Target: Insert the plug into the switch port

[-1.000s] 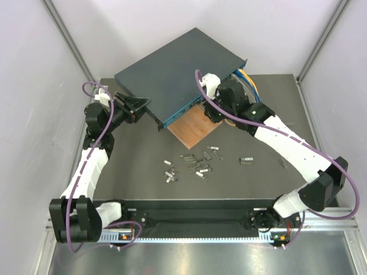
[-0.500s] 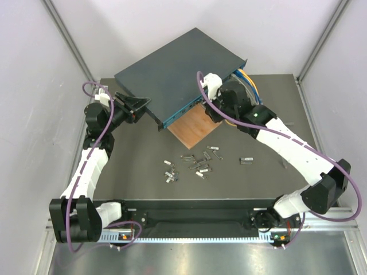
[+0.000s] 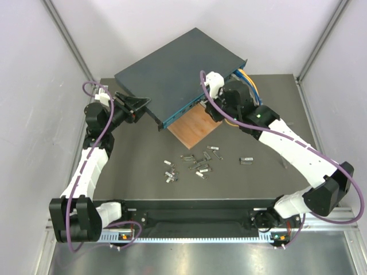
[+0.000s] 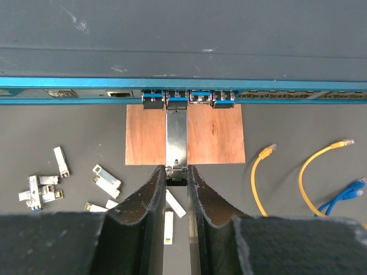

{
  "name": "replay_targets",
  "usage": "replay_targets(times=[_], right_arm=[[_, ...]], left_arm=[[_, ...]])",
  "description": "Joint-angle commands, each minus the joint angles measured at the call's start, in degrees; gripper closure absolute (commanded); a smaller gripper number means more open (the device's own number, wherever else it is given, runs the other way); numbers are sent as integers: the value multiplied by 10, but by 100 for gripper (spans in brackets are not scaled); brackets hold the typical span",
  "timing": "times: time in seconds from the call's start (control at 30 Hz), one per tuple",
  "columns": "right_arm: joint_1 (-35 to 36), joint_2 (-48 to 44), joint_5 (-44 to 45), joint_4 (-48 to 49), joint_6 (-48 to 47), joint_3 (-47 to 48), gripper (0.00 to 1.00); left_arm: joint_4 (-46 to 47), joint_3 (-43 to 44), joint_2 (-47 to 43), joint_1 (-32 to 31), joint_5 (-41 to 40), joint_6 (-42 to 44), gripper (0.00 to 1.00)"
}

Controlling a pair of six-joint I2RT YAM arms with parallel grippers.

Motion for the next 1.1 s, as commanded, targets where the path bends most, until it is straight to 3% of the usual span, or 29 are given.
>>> replay_targets(times=[0.0, 1.07], right_arm=[[-3, -9, -20, 48, -4, -3, 100], [-3, 16, -52, 82, -30, 8, 100]], left_arm=[[19, 21, 11, -6, -14, 39, 100], [21, 21, 16, -7, -12, 37, 100]])
